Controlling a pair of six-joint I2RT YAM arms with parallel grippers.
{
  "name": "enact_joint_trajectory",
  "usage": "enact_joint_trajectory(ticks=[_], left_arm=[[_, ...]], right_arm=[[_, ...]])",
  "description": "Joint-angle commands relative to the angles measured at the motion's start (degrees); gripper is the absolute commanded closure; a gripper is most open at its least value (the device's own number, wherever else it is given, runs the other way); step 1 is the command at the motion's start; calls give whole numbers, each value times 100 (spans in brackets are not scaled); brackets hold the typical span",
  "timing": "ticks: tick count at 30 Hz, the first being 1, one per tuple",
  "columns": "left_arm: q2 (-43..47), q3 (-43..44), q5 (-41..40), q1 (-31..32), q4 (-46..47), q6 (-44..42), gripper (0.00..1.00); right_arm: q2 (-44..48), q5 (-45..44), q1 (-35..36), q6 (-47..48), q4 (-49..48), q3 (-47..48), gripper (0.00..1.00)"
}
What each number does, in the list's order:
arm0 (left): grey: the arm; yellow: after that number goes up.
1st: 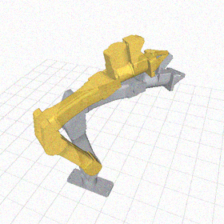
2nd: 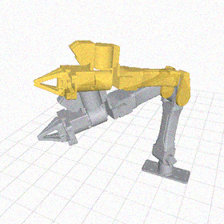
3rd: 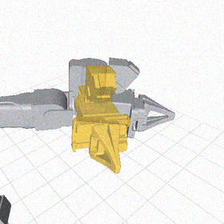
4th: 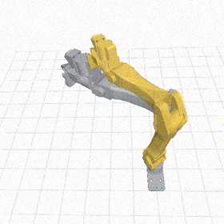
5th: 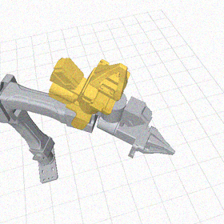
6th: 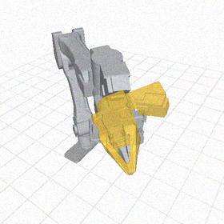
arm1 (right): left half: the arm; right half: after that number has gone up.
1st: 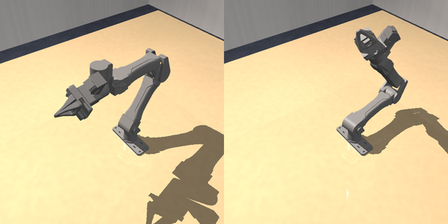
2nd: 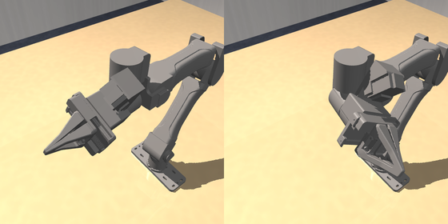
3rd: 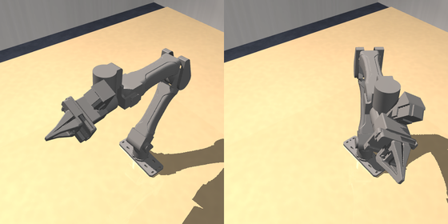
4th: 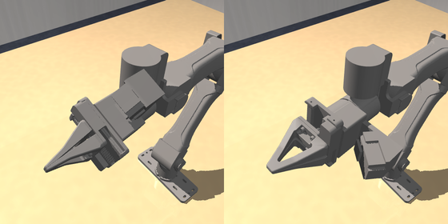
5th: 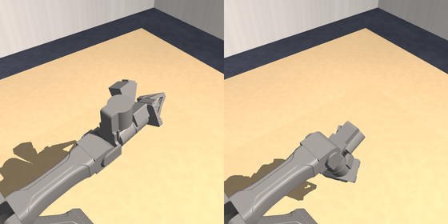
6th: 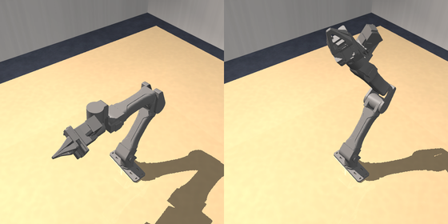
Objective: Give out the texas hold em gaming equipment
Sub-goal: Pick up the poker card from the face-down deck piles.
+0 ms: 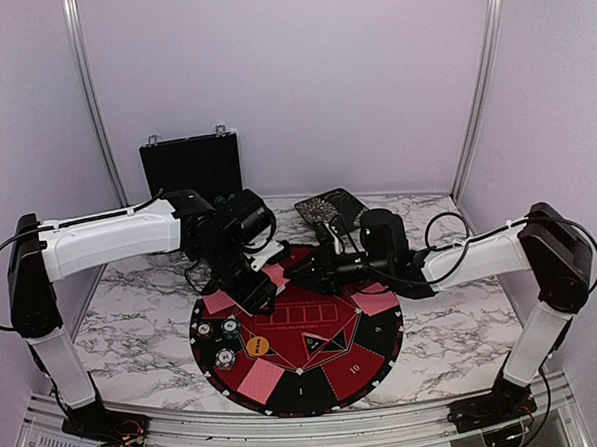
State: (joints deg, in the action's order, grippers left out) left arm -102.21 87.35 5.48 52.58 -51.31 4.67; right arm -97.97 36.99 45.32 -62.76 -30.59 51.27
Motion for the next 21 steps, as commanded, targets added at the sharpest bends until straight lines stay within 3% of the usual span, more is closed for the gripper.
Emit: enact_joint_trajectory(ticks=[1,8,15,21], left_arm=[[20,47,-21,-6,-37,-58,61],[35,28,-27,-7,-37,-45,61],[33,19,-44,-9,-37,-47,61],[32,21,-46,-18,-37,-48,61]], right_arm=[[112,-7,43,-45,-121,-36,75],[48,18,46,-123,-237,-11,80],[69,32,45,-131,-245,-52,93],[142,18,-14,-132,-228,-118,98]])
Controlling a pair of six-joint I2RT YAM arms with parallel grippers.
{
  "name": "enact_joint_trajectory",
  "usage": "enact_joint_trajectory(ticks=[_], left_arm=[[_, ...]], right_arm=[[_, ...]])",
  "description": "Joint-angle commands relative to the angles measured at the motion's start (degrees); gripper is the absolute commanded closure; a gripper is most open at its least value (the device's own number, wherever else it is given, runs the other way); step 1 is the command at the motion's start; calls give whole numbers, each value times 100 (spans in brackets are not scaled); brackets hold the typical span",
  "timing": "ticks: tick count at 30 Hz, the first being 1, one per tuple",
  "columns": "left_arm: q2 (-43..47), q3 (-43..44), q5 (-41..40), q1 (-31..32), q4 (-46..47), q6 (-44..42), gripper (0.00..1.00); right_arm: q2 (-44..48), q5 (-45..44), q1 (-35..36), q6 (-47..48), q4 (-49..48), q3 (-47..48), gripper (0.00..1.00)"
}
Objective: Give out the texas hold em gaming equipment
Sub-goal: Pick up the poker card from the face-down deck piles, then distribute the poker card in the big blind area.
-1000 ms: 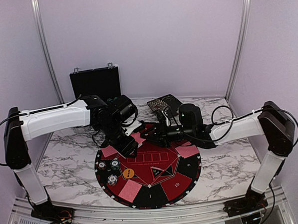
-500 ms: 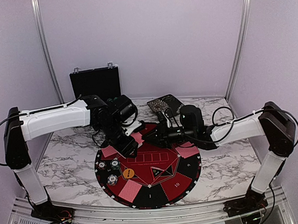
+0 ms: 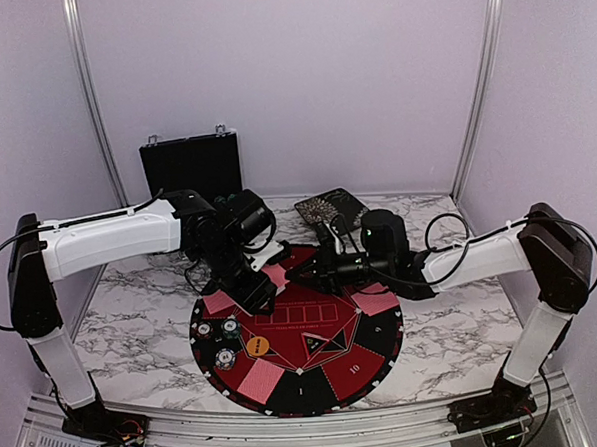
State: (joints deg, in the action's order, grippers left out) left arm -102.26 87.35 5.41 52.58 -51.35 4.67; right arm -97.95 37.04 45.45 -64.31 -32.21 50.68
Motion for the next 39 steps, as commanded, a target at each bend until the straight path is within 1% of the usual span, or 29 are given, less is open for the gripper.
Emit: enact_joint_trajectory(ticks=[1,30,39], left_arm=[[39,19,-40,-18,-33,-45,61],[162,-128,-75,-98,1,-33,61],[202,-144,-75,-168,20,-37,61]], right_arm=[[154,14,-34,24,-66,-78,99],[868,125,-606,-113,-115,-575,100],[1041,251,-768,-274,-313,-816,100]])
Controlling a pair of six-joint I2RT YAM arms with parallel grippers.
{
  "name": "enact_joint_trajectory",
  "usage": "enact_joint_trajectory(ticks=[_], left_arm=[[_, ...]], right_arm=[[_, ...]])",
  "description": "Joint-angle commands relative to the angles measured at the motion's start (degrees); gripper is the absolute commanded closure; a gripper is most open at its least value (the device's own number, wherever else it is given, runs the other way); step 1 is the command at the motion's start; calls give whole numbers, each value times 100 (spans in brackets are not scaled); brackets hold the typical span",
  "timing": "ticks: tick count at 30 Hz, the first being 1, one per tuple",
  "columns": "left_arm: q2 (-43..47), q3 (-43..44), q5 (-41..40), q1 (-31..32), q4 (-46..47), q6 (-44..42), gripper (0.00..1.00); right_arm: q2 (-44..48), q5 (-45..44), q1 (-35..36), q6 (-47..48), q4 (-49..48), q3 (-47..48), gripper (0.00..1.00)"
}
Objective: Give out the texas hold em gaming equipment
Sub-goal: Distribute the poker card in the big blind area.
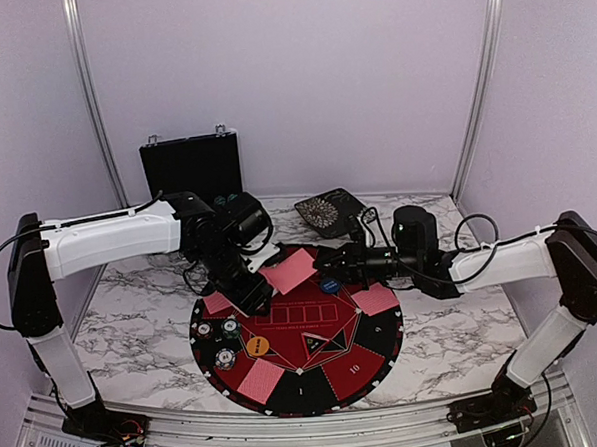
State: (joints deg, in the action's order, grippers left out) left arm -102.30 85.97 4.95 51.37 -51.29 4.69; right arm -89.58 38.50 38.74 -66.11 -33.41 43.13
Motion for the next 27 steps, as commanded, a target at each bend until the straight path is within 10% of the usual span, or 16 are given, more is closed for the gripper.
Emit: enact_joint_trajectory(ticks=[1,27], left_arm=[[205,-2,-25,-62,13,-47,61],[252,-106,6,-336,37,-86,61]], right_arm=[[231,105,-108,-101,-192,-82,100],[913,439,-455,387,569,-613,100]])
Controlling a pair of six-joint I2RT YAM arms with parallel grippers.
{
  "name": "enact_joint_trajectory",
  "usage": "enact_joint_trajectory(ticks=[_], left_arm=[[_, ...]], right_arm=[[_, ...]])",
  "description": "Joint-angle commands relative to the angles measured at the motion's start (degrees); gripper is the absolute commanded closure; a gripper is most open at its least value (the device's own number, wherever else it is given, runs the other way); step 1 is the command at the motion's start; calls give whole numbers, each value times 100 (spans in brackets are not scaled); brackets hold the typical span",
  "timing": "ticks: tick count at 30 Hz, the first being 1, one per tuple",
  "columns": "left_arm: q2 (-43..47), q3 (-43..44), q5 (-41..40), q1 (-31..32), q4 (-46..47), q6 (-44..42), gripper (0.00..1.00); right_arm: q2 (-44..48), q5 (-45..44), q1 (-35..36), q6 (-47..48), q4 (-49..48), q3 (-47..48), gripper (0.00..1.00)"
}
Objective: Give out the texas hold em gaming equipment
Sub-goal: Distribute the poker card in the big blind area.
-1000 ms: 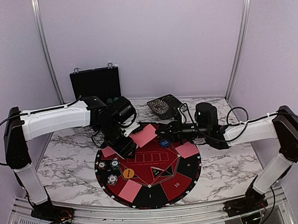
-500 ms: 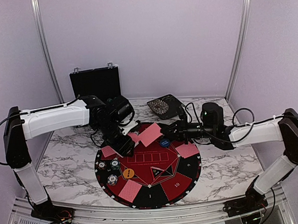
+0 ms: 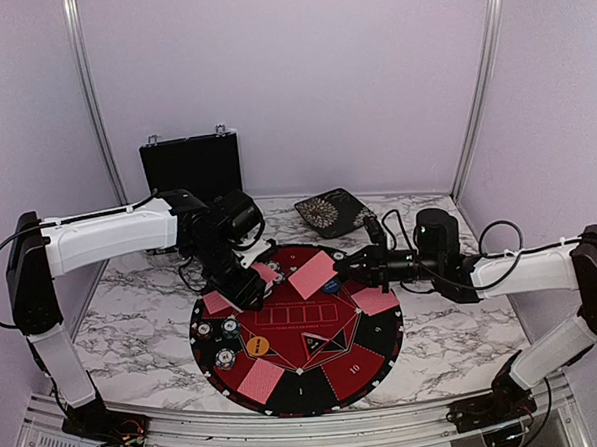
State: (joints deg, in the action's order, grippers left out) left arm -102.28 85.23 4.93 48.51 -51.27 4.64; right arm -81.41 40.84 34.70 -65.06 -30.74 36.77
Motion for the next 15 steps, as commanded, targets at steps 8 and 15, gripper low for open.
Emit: enact_joint_trajectory(ticks=[8,15], left_arm=[[295,-59,4,-112,30,-104,61],[311,-50,8,-140,24,-118,61]], right_arm=[[-203,286,439,847,928,-6,100],[-985,245,1316,999,784,101,100]])
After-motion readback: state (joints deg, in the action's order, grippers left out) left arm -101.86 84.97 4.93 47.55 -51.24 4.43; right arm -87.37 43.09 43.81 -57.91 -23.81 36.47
